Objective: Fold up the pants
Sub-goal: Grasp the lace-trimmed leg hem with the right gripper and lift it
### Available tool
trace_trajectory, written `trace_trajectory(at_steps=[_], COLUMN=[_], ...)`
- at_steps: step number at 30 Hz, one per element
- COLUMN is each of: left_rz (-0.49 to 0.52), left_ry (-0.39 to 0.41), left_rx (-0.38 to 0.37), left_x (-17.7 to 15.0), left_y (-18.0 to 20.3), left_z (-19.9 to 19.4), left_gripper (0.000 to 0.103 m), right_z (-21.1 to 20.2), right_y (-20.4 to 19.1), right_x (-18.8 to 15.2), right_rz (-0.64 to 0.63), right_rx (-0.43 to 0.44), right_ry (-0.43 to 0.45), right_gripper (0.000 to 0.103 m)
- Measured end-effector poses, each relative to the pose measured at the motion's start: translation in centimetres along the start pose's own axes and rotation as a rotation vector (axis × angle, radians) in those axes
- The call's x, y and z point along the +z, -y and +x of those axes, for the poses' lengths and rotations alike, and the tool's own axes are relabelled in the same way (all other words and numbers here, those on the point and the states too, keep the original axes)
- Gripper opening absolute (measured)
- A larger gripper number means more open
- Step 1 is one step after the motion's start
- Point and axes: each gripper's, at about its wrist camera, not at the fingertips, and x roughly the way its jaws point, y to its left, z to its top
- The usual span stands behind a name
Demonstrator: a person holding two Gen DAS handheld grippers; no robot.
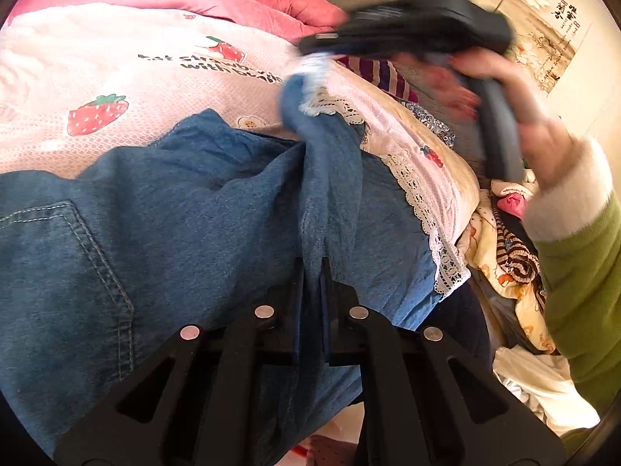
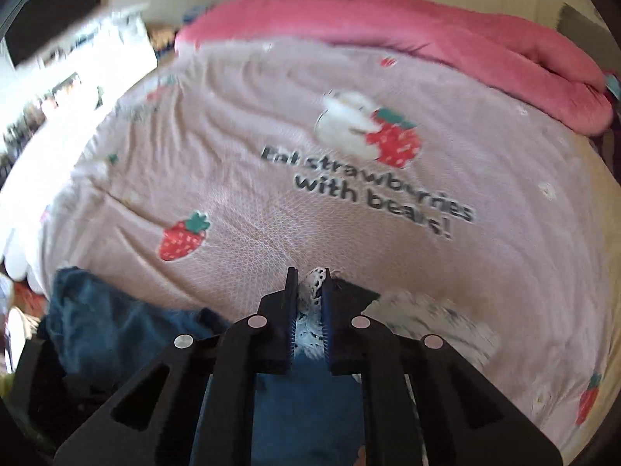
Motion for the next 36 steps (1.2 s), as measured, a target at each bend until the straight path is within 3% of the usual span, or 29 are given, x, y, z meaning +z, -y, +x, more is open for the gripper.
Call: trace_trajectory(at_steps=[4,8,17,23,32,36], left_rz=[0.027,0.068,0.190,0.233,0.264,0.300], left_ry=[0.015,0.032,0.026,-0.043,-0.062,-0.067], left_rx=[0.009,0.008,0.054,0.091,0.132,0.152], left_x=[-0.2,-0.3,-1.4,-3.1,-3.9,-4.2], left_y=[0.3,1.0,3.8,4.5,5.3,6.0], left_z=[-0.4,-0.6,-1.2,0.2,0.6,0.8], left_gripper=[0.002,0.002,0.002,0.002,0.002,0.002], right_z=[-6.4,-9.4,-10.7,-10.0,-9.0,-8.7], right_y=[3.7,6.0,7.8,8.1,8.5,8.4], right_x=[-4.2,-9.4,-19.1,-24.6,-27.5,-27.4], right_rz=[0.114,0.208,0.333,0.382,0.418,0.395], right_rx=[0.008,0.034,0.103,0.142,0.170,0.122], right_ry=[0.108,0.143,0.189,0.138,0.104,0.068], right_gripper=[0.010,0.010,0.010,0.017,0.017,0.007])
